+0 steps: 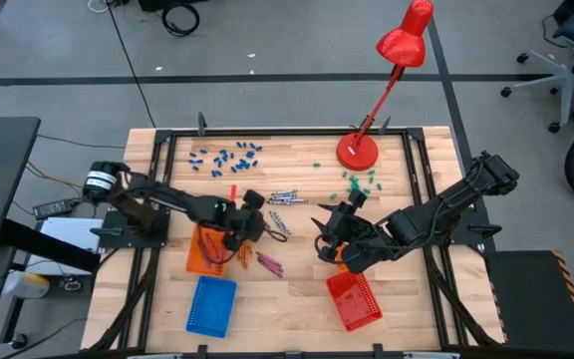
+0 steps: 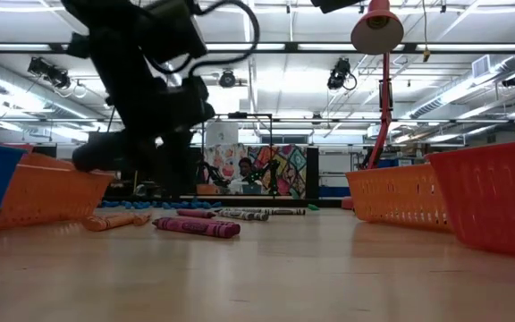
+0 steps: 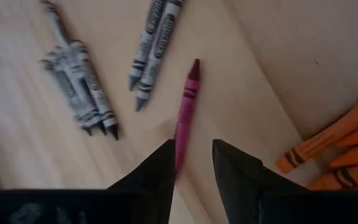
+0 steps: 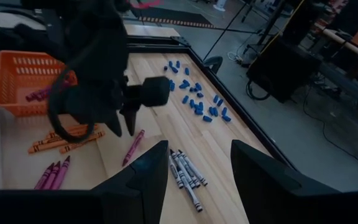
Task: Sort crayons
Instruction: Put the gray crayon into the red bin
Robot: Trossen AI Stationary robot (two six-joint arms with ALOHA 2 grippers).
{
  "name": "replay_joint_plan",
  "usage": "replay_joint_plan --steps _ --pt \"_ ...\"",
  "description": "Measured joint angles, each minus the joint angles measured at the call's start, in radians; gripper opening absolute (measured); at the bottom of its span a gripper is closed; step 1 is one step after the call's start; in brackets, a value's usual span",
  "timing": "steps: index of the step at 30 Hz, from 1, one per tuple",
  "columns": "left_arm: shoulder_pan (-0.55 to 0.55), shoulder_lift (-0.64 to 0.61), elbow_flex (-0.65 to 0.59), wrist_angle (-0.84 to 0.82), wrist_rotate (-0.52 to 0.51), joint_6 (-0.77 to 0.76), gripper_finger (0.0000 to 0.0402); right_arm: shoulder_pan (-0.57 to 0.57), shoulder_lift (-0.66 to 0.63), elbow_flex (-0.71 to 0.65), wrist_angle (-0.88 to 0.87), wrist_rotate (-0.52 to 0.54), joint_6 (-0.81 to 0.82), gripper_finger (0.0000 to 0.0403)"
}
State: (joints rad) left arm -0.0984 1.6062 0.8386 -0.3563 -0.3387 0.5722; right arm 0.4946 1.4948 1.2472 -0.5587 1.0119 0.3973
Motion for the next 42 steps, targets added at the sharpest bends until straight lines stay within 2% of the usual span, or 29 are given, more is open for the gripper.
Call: replay_joint_plan --steps 8,16,20,25,28,34,42 --pt "0.032 0.038 0.062 -0.011 0.018 0.0 0.0116 0.0 0.0 0.0 -0.007 -0.003 0.001 0.0178" --pt "-0.009 0.037 0.109 -0.173 0.018 -0.007 0.0116 0.0 0.0 0.0 -0.015 -0.01 0.006 0.0178" --pt "-0.042 0.037 0.168 -0.299 -0.003 -0.067 0.0116 0.002 0.0 0.0 -0.021 -0.011 0.019 0.0178" --pt "-0.091 0.037 0.272 -0.489 -0.114 -0.241 0.0116 -0.012 0.0 0.0 -0.007 -0.009 0.055 0.0178" --pt "-0.108 0.028 0.292 -0.537 -0.115 -0.279 0.0116 -0.044 0.01 0.0 -0.003 -0.03 0.092 0.0178" --pt "-0.129 -0.063 0.187 -0.394 -0.112 -0.258 0.0116 -0.118 0.118 0.0 0.034 -0.126 0.065 0.0178" --pt "-0.165 -0.337 -0.004 -0.155 -0.172 -0.27 0.0116 -0.221 0.245 0.0 0.222 -0.321 -0.062 0.0178"
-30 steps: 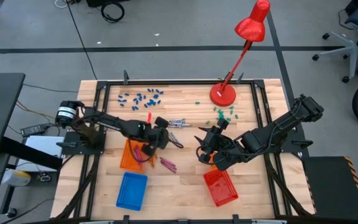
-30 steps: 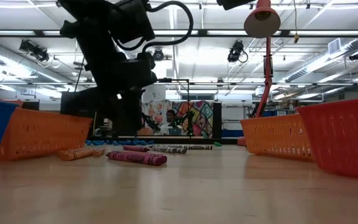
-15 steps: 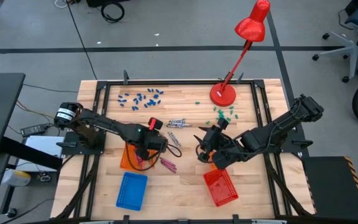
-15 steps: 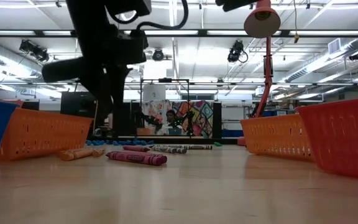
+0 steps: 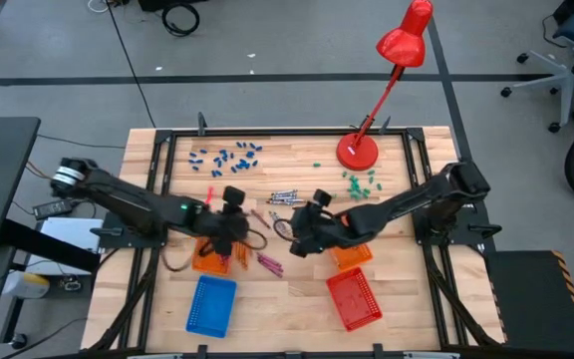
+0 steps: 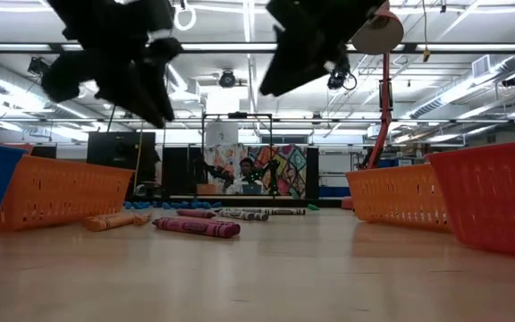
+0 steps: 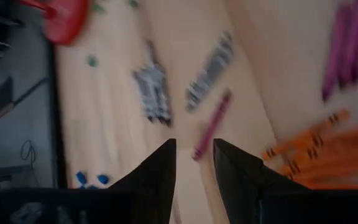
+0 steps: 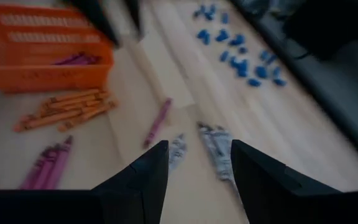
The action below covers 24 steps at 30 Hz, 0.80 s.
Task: Sort crayons
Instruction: Put the gray crayon into the red bin
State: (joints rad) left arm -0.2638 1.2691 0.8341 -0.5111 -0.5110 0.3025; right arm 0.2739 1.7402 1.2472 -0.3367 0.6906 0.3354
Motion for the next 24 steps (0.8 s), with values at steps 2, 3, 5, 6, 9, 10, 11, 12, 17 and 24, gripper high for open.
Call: replay_joint_plan --steps 2,3,5,6,9,10,11,12,17,24 --pt "0.004 -0.07 -0.038 0.064 -0.004 -0.031 0.0116 -0.022 0.017 0.0 0.067 -0.058 -0.011 0.0178" --pt "0.003 -0.101 -0.059 0.092 -0.005 -0.054 0.0117 -0.03 0.024 0.0 0.089 -0.08 -0.014 0.0178" --pt "0.003 -0.152 -0.105 0.188 -0.001 -0.123 0.0116 -0.044 0.041 0.0 0.162 -0.105 -0.015 0.0178" --pt "0.003 -0.175 -0.131 0.219 0.008 -0.155 0.0116 -0.052 0.051 0.0 0.201 -0.119 -0.015 0.0177" --pt "-0.001 -0.204 -0.193 0.264 0.042 -0.236 0.0116 -0.068 0.088 0.0 0.284 -0.171 -0.023 0.0173" --pt "-0.006 -0.215 -0.211 0.245 0.042 -0.263 0.0117 -0.073 0.105 0.001 0.305 -0.183 -0.022 0.0172" --pt "-0.01 -0.218 -0.222 0.24 0.042 -0.286 0.0116 -0.076 0.119 0.007 0.314 -0.197 -0.019 0.0171" --pt "-0.013 -0.219 -0.228 0.249 0.043 -0.301 0.0116 -0.08 0.134 0.015 0.312 -0.202 -0.016 0.017" --pt "-0.041 -0.236 -0.235 0.279 0.027 -0.335 0.0116 -0.083 0.242 0.126 0.251 -0.28 0.012 0.0167" --pt "-0.057 -0.263 -0.235 0.237 0.015 -0.311 0.0116 -0.059 0.401 0.374 -0.095 -0.26 0.034 0.0165"
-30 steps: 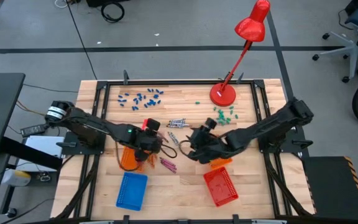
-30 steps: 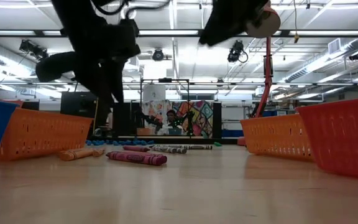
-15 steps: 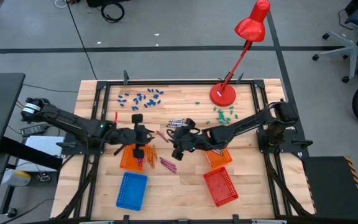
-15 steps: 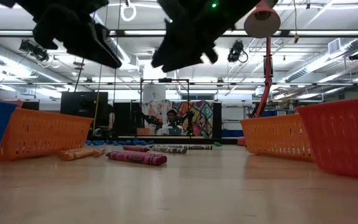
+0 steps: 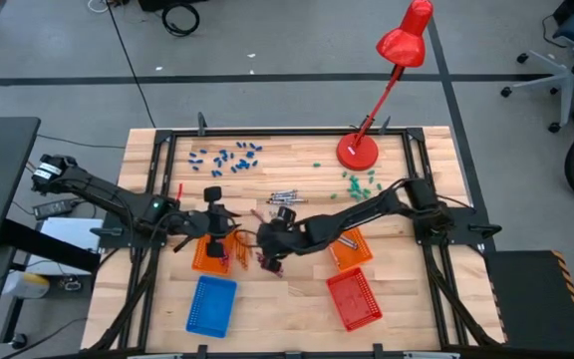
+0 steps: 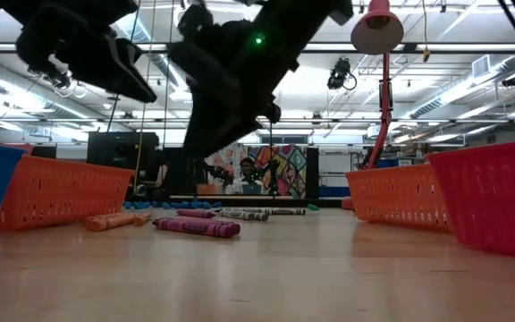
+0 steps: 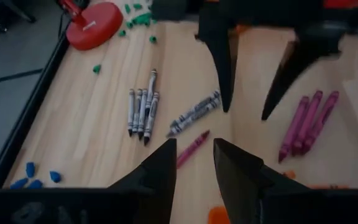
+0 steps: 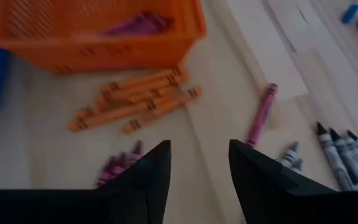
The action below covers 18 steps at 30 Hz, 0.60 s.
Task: Sort crayons
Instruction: Put the gray crayon into the red bin
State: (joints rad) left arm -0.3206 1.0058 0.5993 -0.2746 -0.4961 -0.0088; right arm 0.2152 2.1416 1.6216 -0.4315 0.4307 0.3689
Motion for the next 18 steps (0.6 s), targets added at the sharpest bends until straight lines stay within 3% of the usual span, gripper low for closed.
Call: replay_joint_plan --steps 4,12,18 --pt "0.003 0.003 -0.001 -0.009 0.003 -0.047 0.0117 -0.038 0.033 0.06 -0.138 -0.002 0.046 0.0165" --pt "0.002 0.003 -0.001 -0.024 0.003 -0.106 0.0117 -0.113 0.02 0.062 -0.392 -0.108 0.15 0.0165" --pt "0.002 0.003 -0.001 -0.03 0.003 -0.121 0.0117 -0.143 0.018 0.017 -0.359 -0.168 0.137 0.0165"
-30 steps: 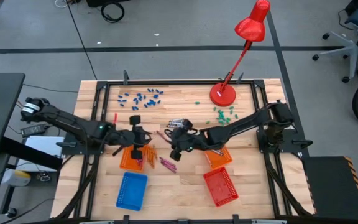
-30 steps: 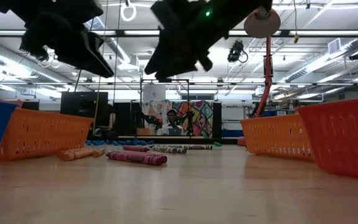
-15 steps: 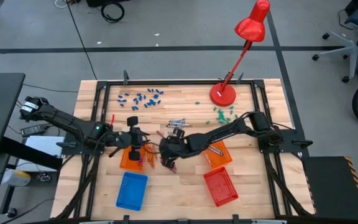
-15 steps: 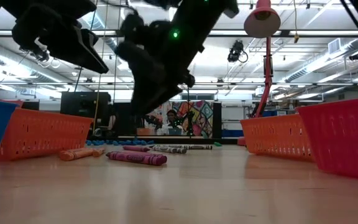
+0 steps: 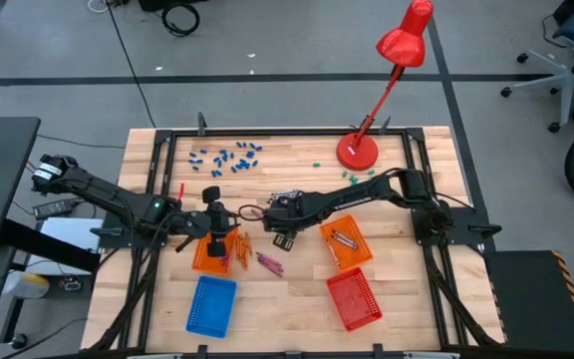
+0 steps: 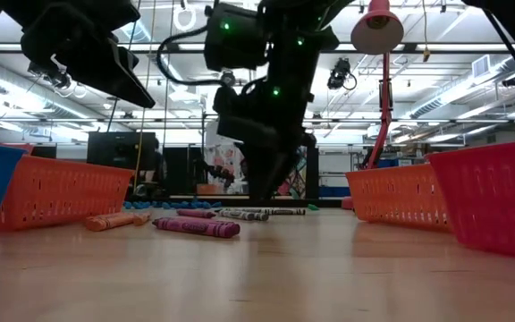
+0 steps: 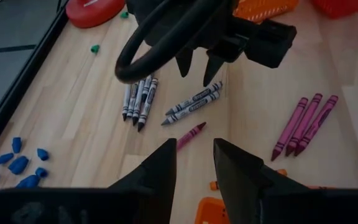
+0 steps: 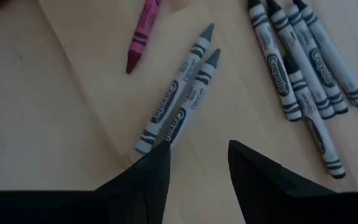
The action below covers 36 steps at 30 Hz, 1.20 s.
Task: Sort crayons
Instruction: Put the gray crayon into the red bin
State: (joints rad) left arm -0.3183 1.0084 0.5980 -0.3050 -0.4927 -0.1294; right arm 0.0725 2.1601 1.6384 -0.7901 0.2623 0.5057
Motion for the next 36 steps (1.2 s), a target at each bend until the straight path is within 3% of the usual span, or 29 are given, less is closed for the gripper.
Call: replay_joint_plan --steps 18,25,36 --pt "0.0 0.0 0.0 -0.008 0.0 -0.011 0.0117 -0.019 0.0 -0.006 0.087 0.033 -0.004 0.0165" --pt "0.0 0.0 0.0 -0.008 0.0 -0.016 0.0117 -0.038 -0.002 -0.094 0.207 0.005 0.003 0.0165" --pt "0.0 0.0 0.0 -0.008 0.0 -0.016 0.0117 -0.048 -0.006 -0.141 0.229 -0.028 0.018 0.0164"
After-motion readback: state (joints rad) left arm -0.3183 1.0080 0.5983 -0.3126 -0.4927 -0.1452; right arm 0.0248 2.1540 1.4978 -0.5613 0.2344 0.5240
